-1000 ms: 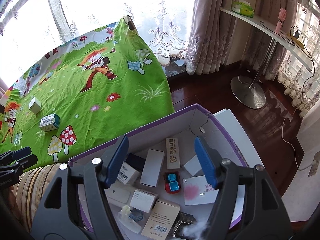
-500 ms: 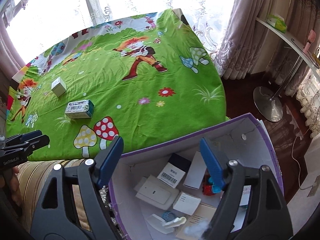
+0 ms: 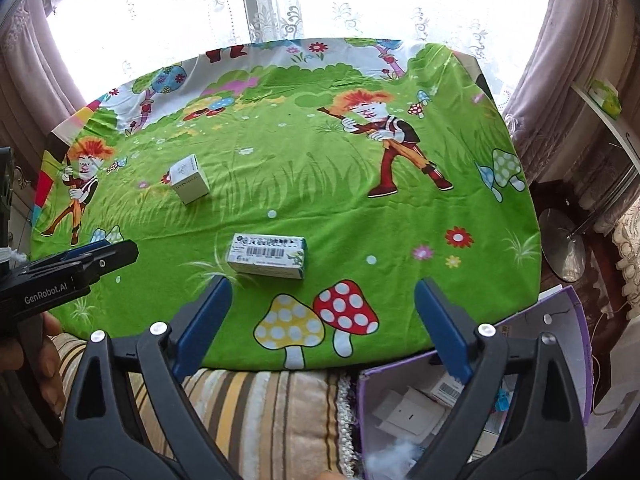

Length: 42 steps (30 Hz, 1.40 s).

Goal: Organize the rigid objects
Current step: 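Move both open tools back over the last two boxes on the cushion, then grasp the white cube box with the left tool while the right tool grasps the barcode medicine box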

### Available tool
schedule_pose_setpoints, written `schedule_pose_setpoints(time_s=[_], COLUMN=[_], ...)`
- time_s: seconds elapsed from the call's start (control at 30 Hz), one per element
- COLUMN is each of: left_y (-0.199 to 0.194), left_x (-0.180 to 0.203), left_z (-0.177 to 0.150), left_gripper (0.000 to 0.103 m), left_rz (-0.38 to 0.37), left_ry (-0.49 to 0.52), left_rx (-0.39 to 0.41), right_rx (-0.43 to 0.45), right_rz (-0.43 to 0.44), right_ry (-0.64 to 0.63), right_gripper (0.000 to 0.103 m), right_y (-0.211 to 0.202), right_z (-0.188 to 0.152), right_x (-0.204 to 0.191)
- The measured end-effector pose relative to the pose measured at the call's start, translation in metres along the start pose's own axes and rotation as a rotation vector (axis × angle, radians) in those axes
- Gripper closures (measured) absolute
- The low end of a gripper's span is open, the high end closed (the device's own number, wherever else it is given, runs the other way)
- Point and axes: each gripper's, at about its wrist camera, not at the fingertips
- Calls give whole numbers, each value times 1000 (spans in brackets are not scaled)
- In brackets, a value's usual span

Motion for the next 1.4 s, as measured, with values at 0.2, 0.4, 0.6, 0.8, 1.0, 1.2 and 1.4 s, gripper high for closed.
schedule_pose_setpoints(time_s=[0.2,0.4,0.6,0.8,1.0,1.2,1.4], left_y=[5,27,54,82,107,125,126], left_x=[-23,-33,-29,-27,-26,-25,-22], left_z=[22,41,61,78,88,90,89], left_gripper=[30,27,21,20,20,20,53], left_rz=[8,7,31,25,68,119,155], left_ry=[-87,-172,-208,-276,-316,-277,-202], left_rx=[12,-3,-8,-45,-88,-116,-107], right_rx=[-30,-78,-115,-120,-125,-141,-162], right_rz=[-43,-66,-66,-67,-65,-48,-52], right_ry=[-24,-50,-42,-32,-46,-39,-50], right_gripper=[8,8,8,8,8,8,23], right_y=[28,64,87,100,111,122,130], right_z=[7,3,1,4,7,9,7], right_x=[-29,-46,-48,-47,-50,-48,-50])
Point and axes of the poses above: each gripper's, at about its wrist camera, not at the fingertips, and y roughly the way its jaws point, x to its right, z to its top, and after that the axes turned 1 degree about -x, right-handed
